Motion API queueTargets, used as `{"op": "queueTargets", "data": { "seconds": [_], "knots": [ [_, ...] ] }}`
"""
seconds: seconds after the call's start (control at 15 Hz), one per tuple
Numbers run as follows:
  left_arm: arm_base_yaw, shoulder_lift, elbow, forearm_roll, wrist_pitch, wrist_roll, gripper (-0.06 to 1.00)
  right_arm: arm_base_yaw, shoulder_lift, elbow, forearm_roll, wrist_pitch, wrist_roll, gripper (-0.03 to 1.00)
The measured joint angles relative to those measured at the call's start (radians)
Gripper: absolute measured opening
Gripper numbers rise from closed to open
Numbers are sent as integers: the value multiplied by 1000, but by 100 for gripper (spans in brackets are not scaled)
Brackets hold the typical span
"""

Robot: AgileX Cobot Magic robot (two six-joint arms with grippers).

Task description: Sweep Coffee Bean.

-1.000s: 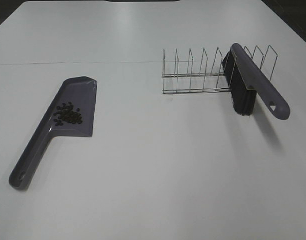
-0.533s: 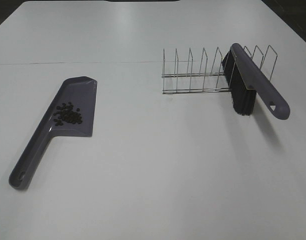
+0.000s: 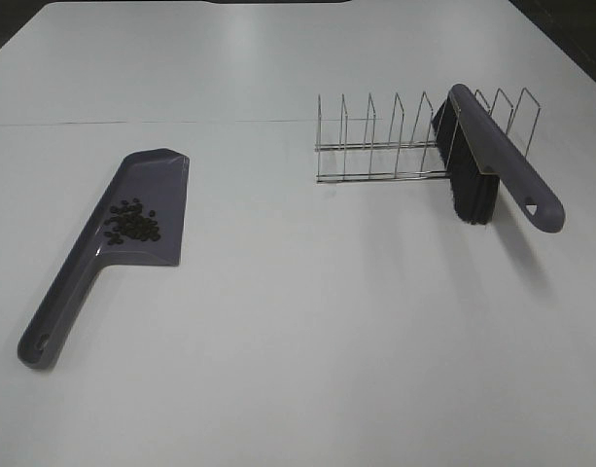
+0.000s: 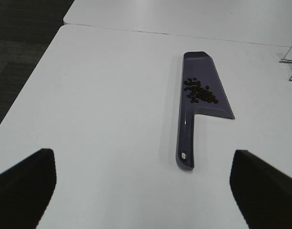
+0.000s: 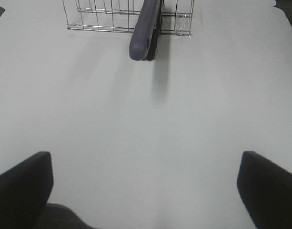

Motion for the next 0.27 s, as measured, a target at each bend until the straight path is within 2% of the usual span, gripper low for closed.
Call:
{"op": "queueTargets", "data": {
  "seconds": [0.27],
  "knots": [
    [0,0,0,0,0,1,91,0,0,0,0,0,0,94]
  ]
}}
